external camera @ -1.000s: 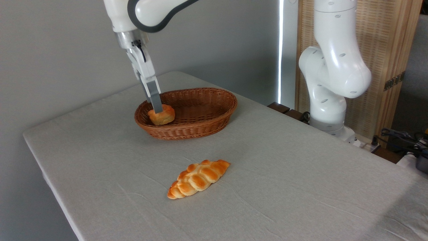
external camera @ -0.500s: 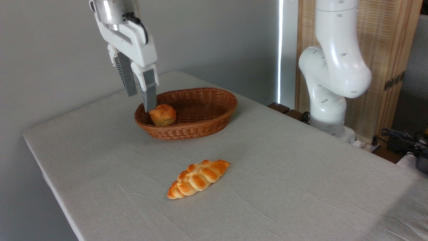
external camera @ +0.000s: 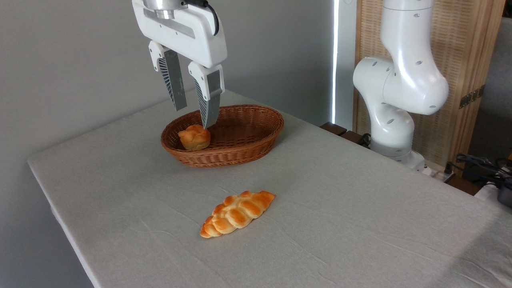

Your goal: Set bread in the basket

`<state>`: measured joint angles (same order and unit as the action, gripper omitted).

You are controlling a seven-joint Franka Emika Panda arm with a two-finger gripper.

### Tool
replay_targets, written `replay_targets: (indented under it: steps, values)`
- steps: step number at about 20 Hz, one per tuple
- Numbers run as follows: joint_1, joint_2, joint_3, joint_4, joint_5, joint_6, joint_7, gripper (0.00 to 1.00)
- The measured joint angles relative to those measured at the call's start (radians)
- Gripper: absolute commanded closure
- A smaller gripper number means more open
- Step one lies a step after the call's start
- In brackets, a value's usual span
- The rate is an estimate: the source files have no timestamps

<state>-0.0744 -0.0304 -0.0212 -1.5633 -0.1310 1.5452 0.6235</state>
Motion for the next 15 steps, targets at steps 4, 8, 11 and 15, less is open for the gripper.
replay_targets:
  steps: [4, 8, 11, 15]
  values:
    - [0.005, 0.003, -0.017, 0.000, 0.026, 0.020, 0.011, 0.00]
    - [0.007, 0.003, -0.032, -0.001, 0.070, 0.020, 0.055, 0.00]
    - [0.009, 0.003, -0.033, -0.001, 0.075, 0.020, 0.082, 0.00]
    - [0.016, 0.003, -0.033, -0.001, 0.076, 0.019, 0.083, 0.00]
